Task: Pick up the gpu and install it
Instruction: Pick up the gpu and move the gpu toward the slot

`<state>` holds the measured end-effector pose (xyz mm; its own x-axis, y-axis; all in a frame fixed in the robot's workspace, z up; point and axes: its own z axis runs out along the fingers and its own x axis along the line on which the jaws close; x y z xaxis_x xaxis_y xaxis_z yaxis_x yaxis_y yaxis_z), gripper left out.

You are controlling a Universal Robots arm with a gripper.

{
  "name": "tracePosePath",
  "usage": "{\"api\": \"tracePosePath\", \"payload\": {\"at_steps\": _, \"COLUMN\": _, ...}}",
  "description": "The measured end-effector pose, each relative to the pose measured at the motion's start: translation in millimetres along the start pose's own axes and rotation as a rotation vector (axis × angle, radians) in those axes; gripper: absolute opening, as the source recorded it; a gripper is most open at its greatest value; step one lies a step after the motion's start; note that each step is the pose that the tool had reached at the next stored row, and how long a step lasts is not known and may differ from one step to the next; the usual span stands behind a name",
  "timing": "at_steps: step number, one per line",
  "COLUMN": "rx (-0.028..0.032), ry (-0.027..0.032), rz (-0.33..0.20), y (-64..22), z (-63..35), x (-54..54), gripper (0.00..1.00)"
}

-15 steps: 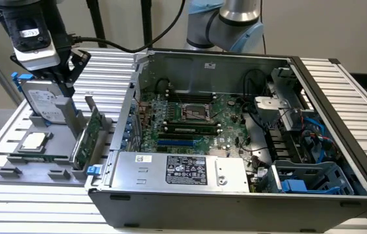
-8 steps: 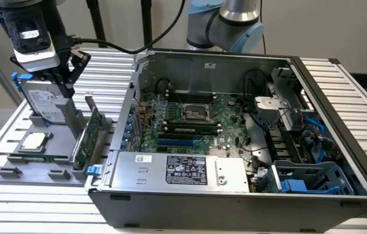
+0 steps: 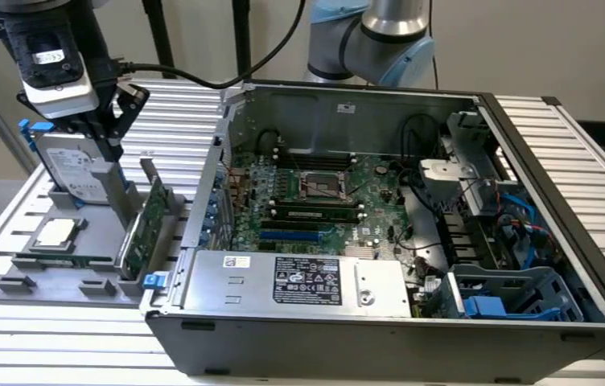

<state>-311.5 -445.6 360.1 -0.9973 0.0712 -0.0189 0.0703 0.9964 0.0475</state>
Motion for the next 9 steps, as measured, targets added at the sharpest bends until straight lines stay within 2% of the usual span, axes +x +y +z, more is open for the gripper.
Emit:
{"api": "tracePosePath", "payload": {"at_steps": 1, "rx": -0.0001, "ry": 0.0000, "rz": 0.000, "y": 0.0, "z": 0.0, "x": 0.0, "gripper": 0.00}}
{"api": "tracePosePath", "payload": {"at_steps": 2, "rx": 0.0000, "ry": 0.0000, "rz": 0.000, "y": 0.0, "z": 0.0, "x": 0.0, "gripper": 1.00}}
{"api": "tracePosePath", "payload": {"at_steps": 9, "rx": 0.0013, "ry": -0.0001, "rz": 0.000, "y": 0.0, "z": 0.8, "x": -0.1, "gripper": 1.00}}
